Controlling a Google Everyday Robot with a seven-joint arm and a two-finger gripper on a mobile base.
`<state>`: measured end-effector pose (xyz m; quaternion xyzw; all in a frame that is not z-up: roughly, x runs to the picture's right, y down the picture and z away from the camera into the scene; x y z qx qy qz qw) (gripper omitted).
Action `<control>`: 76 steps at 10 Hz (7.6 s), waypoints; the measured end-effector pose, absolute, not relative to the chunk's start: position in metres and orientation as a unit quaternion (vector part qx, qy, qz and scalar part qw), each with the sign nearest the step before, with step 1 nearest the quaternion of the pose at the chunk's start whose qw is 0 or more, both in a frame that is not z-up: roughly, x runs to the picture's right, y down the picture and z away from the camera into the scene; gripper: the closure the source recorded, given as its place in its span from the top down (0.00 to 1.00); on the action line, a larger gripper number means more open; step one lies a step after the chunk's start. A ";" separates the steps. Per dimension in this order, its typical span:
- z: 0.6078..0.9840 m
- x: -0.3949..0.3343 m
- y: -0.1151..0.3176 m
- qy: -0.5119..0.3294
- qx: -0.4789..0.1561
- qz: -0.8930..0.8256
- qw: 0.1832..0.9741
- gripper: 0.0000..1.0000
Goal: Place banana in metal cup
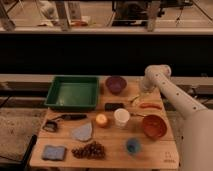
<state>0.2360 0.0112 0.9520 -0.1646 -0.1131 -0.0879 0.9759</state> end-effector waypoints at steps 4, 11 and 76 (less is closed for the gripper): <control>0.977 0.244 0.020 -0.131 -0.148 -0.076 0.977 0.80; 0.993 0.243 0.021 -0.176 -0.148 -0.057 0.972 0.43; 0.833 0.322 -0.085 -0.069 -0.020 0.000 0.997 0.80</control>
